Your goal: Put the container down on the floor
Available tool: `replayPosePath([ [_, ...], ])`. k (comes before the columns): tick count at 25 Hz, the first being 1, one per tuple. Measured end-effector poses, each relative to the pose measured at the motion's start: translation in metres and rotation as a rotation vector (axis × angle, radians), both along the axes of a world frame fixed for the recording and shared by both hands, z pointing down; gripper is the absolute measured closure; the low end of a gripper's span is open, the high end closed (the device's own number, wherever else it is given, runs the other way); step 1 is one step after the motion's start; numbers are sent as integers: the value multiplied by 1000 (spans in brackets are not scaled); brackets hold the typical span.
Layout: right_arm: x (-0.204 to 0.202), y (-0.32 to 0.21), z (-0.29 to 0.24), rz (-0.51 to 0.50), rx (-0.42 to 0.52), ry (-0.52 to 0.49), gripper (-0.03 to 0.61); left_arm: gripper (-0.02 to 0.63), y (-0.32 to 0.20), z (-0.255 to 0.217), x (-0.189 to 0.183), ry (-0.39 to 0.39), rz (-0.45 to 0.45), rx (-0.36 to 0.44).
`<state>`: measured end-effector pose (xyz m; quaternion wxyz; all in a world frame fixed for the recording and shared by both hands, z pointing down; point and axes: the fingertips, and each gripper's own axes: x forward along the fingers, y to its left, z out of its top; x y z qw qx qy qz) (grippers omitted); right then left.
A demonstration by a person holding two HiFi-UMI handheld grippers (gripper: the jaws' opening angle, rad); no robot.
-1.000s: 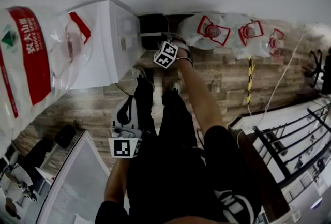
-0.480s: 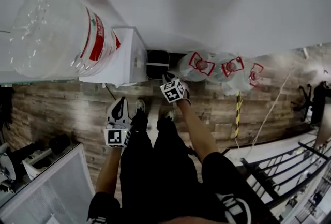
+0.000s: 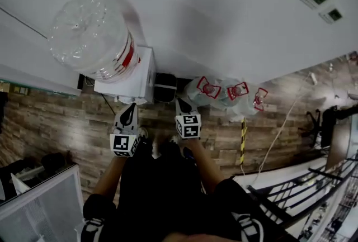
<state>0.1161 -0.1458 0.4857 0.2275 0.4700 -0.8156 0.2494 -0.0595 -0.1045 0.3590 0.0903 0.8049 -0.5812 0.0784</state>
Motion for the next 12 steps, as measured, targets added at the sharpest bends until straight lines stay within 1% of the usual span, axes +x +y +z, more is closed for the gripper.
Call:
replayPosePath([
  [2, -10, 10, -30, 9, 28, -43, 541, 588, 0, -14, -2, 1, 11, 13],
  [5, -28, 26, -66, -10, 59, -102, 543, 588, 2, -38, -4, 8, 33, 40],
  [9, -36, 45, -106, 6, 133, -97, 543, 588, 10, -58, -4, 14, 54, 63],
  [12, -41, 59, -127, 31, 159, -133, 541, 588, 15, -67, -5, 17, 71, 75],
])
